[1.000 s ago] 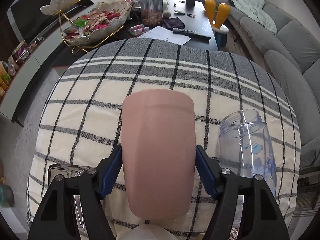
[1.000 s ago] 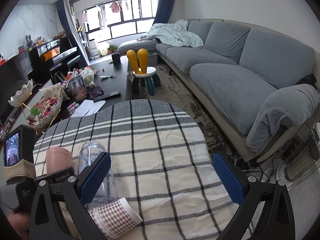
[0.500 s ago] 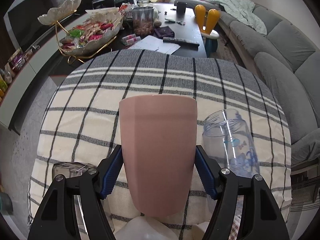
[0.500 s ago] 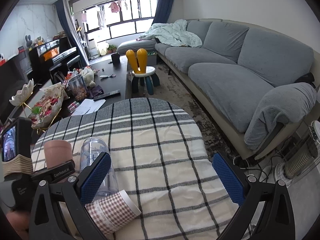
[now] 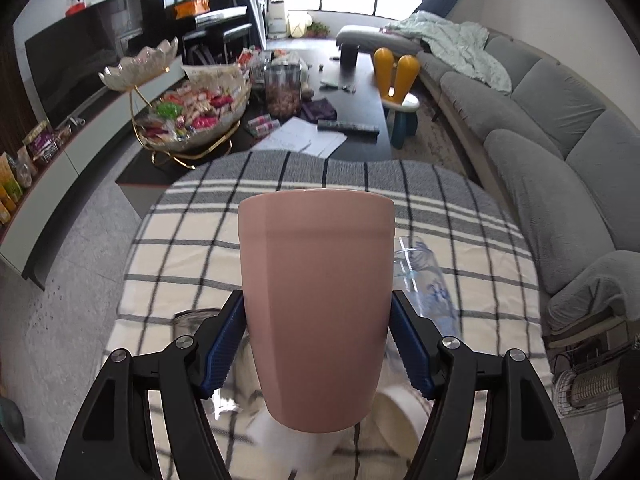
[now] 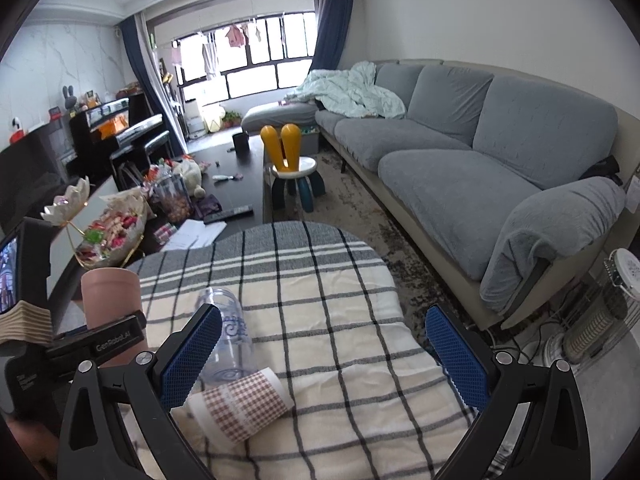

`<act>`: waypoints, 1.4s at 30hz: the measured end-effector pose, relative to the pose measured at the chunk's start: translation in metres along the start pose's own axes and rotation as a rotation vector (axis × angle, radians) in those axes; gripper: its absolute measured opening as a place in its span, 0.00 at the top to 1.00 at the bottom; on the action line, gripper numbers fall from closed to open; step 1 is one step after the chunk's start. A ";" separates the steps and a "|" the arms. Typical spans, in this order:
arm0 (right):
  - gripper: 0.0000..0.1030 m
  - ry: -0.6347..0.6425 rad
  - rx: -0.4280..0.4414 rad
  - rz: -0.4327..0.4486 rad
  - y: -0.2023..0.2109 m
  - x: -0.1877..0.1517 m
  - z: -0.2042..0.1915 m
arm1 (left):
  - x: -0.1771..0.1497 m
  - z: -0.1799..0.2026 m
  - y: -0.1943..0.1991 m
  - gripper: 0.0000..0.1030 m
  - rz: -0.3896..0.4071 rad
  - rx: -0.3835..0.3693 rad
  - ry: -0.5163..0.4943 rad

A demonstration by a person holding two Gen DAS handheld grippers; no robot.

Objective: Flip cup upside down
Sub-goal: 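Lift the pink cup off the table with the left tool, then lower the pink cup onto the table and open the left tool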

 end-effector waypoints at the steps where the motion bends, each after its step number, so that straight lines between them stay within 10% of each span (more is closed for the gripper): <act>1: 0.01 -0.001 0.006 0.010 0.011 0.000 0.000 | -0.002 -0.001 0.010 0.32 0.009 -0.001 -0.002; 15: 0.01 0.024 0.084 0.031 0.097 -0.041 -0.002 | -0.095 -0.027 0.090 0.32 -0.020 0.038 -0.040; 28: 0.01 0.090 0.060 -0.056 0.089 -0.089 0.001 | -0.188 -0.031 0.059 0.32 -0.202 0.008 -0.056; 42: 0.01 0.080 -0.022 -0.137 0.055 -0.106 0.019 | -0.193 -0.011 0.012 0.32 -0.280 -0.051 -0.049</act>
Point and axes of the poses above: each gripper's, at about its wrist camera, not at the fingertips, and y roughly against the way its jaws point, z to its right, x to its top, the point moved 6 cm from there along -y, roughly the way its jaws point, and after that the axes turned 11 degrees about -y, right-handed, at the moved point
